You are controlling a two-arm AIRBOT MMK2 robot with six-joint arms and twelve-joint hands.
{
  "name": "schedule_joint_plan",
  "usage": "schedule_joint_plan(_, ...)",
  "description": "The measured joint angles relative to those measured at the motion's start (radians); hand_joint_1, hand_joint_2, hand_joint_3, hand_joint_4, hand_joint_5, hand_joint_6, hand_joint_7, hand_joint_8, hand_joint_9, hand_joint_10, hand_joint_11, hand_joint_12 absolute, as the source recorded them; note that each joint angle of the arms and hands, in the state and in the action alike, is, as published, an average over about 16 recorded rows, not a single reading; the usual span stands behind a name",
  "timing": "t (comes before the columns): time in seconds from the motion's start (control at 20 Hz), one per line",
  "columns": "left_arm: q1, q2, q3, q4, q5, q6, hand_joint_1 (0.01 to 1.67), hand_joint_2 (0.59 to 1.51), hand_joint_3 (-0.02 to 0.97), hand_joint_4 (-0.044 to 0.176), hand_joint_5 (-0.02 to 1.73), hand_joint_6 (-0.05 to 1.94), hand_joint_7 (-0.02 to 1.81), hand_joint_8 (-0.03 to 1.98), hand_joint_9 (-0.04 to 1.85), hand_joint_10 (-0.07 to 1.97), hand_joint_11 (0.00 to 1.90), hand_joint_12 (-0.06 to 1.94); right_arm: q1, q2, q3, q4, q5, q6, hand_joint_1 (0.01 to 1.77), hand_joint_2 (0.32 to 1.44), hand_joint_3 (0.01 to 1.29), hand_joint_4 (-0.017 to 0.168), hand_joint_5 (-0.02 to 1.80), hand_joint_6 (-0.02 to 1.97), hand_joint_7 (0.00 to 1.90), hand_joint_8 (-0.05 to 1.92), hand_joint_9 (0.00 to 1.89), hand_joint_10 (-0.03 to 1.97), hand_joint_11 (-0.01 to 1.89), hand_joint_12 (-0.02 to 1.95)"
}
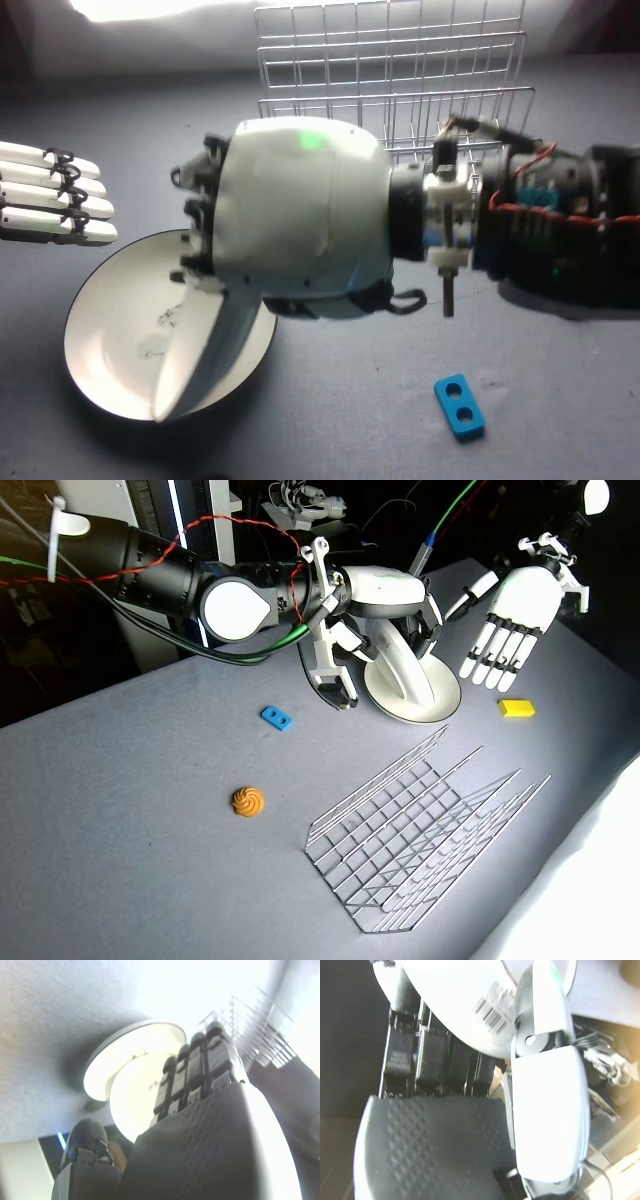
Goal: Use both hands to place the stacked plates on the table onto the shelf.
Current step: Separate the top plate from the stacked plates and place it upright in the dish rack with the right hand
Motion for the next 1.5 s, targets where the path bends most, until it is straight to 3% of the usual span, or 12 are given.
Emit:
schedule_joint_plan(0.3, 0.012, -0.001, 0.011, -0.001, 0.005, 0.0, 0.02, 1.161, 0.023, 0.004, 0.02, 0.01, 0.01, 0.0, 0.02, 0.01, 0.02, 0.0, 0.084, 0.082, -0.059, -0.075, -0.023, 0.168, 1.19, 0.97, 0.01, 0.015, 1.02, 0.83, 1.1, 0.85, 1.18, 0.49, 0.76, 1.26)
schedule_joint_plan(0.65, 0.024, -0.005, 0.017, -0.001, 0.006, -0.001, 0.02, 1.162, 0.023, 0.004, 0.02, 0.01, 0.01, 0.0, 0.02, 0.01, 0.02, 0.0, 0.209, 0.172, -0.076, -0.254, -0.049, 0.607, 1.19, 0.97, 0.01, 0.011, 1.01, 0.86, 1.09, 0.87, 1.16, 0.56, 0.76, 1.27)
schedule_joint_plan(1.05, 0.034, -0.008, 0.021, 0.001, -0.005, -0.01, 0.02, 1.164, 0.022, 0.004, 0.02, 0.01, 0.01, 0.0, 0.02, 0.01, 0.02, 0.0, 0.326, 0.259, -0.044, -0.403, -0.128, 1.098, 1.21, 0.98, 0.01, 0.002, 1.0, 0.83, 1.09, 0.88, 1.13, 0.61, 0.76, 1.29)
schedule_joint_plan(1.5, 0.036, -0.008, 0.015, 0.003, -0.025, -0.027, 0.02, 1.164, 0.017, 0.004, 0.02, 0.01, 0.02, 0.0, 0.02, 0.01, 0.02, 0.0, 0.393, 0.316, 0.027, -0.401, -0.256, 1.372, 1.22, 1.0, 0.01, -0.005, 0.99, 0.82, 1.1, 0.88, 1.11, 0.66, 0.76, 1.3)
